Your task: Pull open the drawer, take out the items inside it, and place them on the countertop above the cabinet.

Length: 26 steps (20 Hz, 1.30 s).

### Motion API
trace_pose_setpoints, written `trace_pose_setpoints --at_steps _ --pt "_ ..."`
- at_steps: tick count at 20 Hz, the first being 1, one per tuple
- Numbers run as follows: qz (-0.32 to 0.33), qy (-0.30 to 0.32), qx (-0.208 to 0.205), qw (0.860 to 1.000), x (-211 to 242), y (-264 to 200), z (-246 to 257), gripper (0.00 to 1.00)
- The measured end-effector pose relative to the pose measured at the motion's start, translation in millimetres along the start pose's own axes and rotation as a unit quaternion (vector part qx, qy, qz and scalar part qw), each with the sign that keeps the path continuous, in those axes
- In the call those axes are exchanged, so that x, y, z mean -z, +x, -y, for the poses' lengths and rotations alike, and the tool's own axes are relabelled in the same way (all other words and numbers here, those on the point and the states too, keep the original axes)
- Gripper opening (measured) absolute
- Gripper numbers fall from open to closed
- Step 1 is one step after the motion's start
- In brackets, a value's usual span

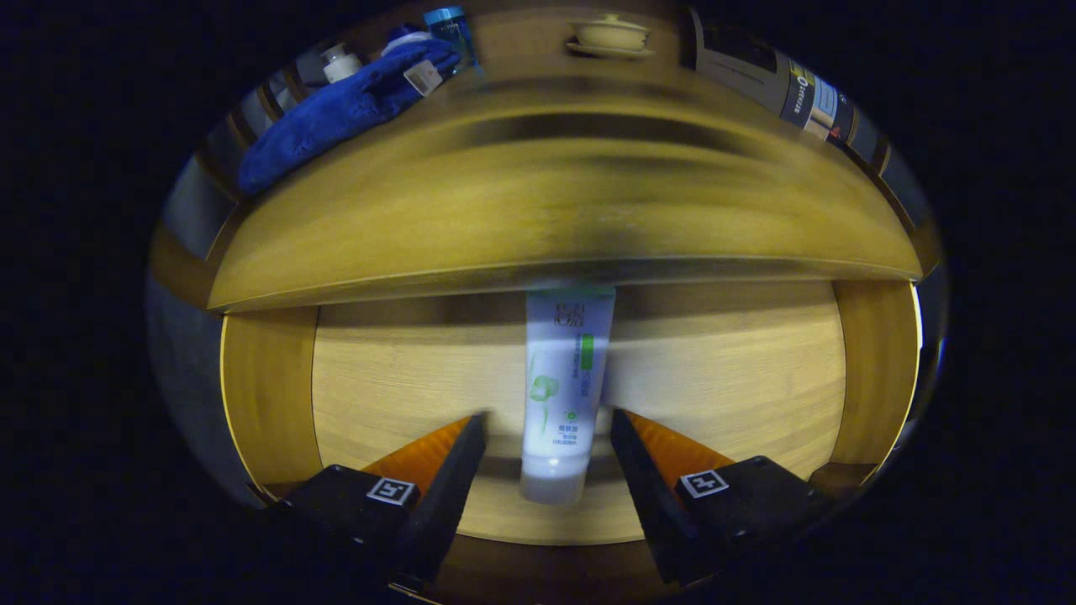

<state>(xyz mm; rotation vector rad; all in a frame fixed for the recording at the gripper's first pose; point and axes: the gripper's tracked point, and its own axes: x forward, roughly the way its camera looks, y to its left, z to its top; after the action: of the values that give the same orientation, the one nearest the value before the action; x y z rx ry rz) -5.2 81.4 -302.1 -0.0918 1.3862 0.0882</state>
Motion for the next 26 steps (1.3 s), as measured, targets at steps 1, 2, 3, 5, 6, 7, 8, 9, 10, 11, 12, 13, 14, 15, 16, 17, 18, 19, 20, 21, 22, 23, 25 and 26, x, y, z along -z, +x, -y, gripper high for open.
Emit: trace_pose_setpoints --at_steps 1,2,3,5,6,7,8,9,10,11,12,13,14,15,16,17,18,19,20,21,22,23,25,26 --pt "-0.005 0.003 0.001 1.0 -4 -1 0 0.97" --pt "-0.009 0.006 0.004 1.0 -9 -3 0 0.96" --pt "-0.006 0.006 0.007 1.0 -17 -5 -1 0.95" --pt "-0.005 0.002 0.011 1.0 -33 -12 -1 0.91" --pt "-0.005 0.001 0.016 1.0 -41 -15 -1 0.89" --pt "-0.005 0.001 0.022 1.0 -51 -20 1 0.87" --pt "-0.005 0.003 0.024 1.0 -61 -25 1 0.85" --pt "-0.007 0.011 0.02 1.0 -71 -29 -2 0.75" --pt "-0.006 0.017 0.017 1.0 -82 -35 -5 0.66" --pt "-0.004 0.015 0.015 1.0 -94 -41 -7 0.56" --pt "-0.001 0.015 0.017 1.0 -107 -48 -9 0.54" --pt "0.002 0.016 0.015 1.0 -120 -57 -12 0.52" --pt "0.008 0.02 0.014 1.0 -135 -67 -15 0.52" --pt "0.014 0.025 0.015 0.999 -151 -79 -18 0.52" --pt "0.02 0.024 0.012 0.999 -168 -91 -23 0.52" --pt "0.025 0.022 0.01 0.999 -185 -104 -27 0.52" --pt "0.031 0.021 0.009 0.999 -202 -118 -32 0.52" --pt "0.036 0.018 0.004 0.999 -221 -134 -38 0.52" --pt "0.039 0.014 -0.001 0.999 -196 -135 -48 0.52" --pt "0.043 0.012 -0.004 0.999 -123 -159 -38 0.52" --pt "0.048 0.013 -0.005 0.999 -157 -172 -20 0.52" --pt "0.05 0.016 -0.009 0.999 -192 -155 -27 0.52" --pt "0.06 0.018 -0.019 0.998 -189 -179 -34 0.52" --pt "0.066 0.015 -0.02 0.997 -186 -189 -35 0.52"
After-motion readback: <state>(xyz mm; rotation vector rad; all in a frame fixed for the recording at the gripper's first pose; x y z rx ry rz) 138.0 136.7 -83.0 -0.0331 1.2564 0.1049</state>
